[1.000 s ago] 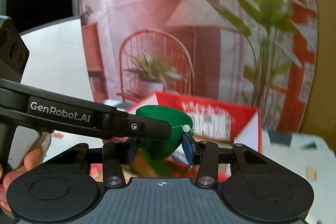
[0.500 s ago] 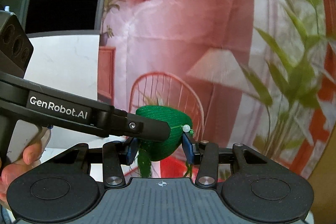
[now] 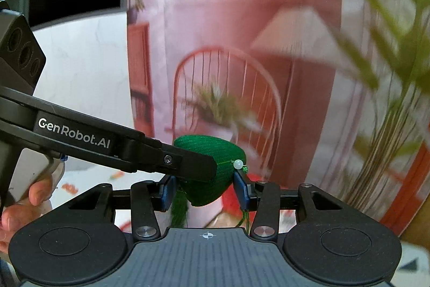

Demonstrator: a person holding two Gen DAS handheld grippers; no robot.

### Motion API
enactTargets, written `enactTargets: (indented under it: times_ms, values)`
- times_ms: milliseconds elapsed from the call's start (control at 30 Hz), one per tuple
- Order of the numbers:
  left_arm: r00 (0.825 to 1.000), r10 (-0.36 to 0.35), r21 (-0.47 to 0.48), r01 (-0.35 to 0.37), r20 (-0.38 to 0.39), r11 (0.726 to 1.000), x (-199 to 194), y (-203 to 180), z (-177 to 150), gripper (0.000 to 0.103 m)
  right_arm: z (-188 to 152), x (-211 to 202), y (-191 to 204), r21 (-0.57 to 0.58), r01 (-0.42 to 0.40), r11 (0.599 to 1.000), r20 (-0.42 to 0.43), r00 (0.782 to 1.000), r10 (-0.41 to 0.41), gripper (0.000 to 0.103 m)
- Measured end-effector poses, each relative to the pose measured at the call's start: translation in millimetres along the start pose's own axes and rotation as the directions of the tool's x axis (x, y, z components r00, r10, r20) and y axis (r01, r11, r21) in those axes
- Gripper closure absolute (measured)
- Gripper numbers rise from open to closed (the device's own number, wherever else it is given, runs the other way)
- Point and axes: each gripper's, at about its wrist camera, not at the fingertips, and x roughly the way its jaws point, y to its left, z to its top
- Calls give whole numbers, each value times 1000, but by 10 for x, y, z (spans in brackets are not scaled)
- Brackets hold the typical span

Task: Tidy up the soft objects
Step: 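Lift the green pouch with the right tool and release it into the red box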

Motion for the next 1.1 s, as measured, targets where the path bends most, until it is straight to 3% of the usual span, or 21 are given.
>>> enactTargets:
  times_ms: [200,400,600,900,967,1033,1100]
  values:
    - [995,51,-12,-52,-87,999,224,226,-140,62,-325,335,16,73,-31,997,-94,995,38,61]
    - [988,107,33,-104,-110,994,283,275,-148,61,-480,516,-22,151,-56,987,-129,989,75,59]
    - [984,151,54,-146,-94,988,241,280,-132,55,-499,497,2,128,-26,991,-135,990,43,49]
    - [982,184,104,-178,-50,978,-27,158,-251,53,-610,155,-120,124,73,990,-91,994,-62,49]
    - [981,192,119,-186,-35,975,-122,130,-319,49,-663,40,-136,134,96,986,-68,994,-88,42]
    - [979,204,136,-200,-17,970,-226,100,-399,42,-727,-104,-145,149,117,982,-27,993,-114,17]
    - [977,214,144,-211,-1,967,-323,80,-479,36,-800,-267,-148,169,132,977,16,990,-137,4]
